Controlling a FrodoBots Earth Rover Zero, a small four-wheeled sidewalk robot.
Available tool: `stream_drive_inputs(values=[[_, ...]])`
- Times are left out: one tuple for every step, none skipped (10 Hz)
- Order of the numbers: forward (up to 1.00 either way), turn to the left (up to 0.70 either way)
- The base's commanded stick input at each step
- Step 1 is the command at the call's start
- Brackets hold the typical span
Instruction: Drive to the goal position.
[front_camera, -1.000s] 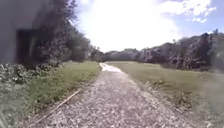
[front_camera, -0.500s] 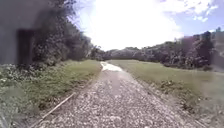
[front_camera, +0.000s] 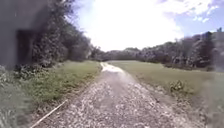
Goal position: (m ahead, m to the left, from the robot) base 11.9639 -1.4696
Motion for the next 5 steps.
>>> stream_drive_inputs(values=[[0.7, 0.0], [0.7, 0.0], [0.7, 0.0], [0.7, 0.0], [0.7, 0.0]])
